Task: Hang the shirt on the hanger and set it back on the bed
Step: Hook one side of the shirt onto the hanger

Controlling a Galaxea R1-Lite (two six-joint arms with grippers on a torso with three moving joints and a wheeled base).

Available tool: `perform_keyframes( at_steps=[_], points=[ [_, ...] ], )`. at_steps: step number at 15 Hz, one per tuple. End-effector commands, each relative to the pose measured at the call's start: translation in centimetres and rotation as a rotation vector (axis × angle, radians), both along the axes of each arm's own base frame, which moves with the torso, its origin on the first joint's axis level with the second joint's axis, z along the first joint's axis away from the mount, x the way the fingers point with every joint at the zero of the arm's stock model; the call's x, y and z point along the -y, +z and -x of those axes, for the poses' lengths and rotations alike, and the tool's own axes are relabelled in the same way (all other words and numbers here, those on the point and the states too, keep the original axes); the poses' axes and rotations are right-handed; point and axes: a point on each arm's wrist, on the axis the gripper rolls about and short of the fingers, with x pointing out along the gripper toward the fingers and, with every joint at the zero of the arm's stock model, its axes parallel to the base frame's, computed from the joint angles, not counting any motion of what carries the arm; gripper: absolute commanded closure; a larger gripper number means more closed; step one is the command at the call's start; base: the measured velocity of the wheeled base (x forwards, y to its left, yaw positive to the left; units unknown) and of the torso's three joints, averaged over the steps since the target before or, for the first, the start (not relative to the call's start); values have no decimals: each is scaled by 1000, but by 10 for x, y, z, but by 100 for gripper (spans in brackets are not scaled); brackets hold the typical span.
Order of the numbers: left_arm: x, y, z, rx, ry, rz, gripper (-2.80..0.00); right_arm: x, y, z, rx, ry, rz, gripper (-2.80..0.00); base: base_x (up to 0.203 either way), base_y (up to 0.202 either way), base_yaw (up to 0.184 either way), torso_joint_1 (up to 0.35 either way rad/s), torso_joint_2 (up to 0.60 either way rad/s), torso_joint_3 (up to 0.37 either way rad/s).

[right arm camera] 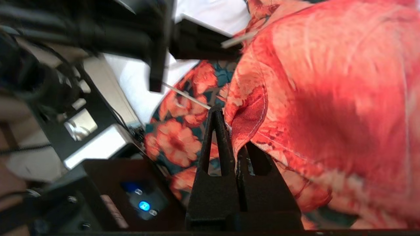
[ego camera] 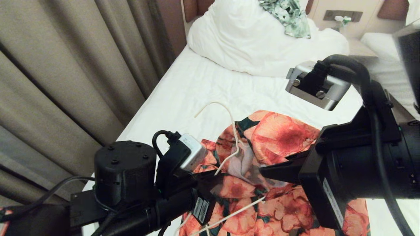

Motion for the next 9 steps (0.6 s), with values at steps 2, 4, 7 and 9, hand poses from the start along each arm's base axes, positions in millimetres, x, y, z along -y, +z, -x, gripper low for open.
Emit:
perform_keyframes(
  at_steps=[2,4,7,9],
  points=[
    [-6,9,5,24,-17,37,0,-4,-8,-14,0,-9,43,0,0,0,0,0,0,0],
    [-7,12,7,29,-26,50,0,-4,-9,-16,-2,-14,47,0,0,0,0,0,0,0],
    [-9,13,8,31,-29,57,0,-2,-8,-18,2,-23,44,0,0,0,0,0,0,0],
    [-8,12,8,30,-35,61,0,-1,-8,-18,2,-25,42,-280,0,0,0,0,0,0]
  ],
)
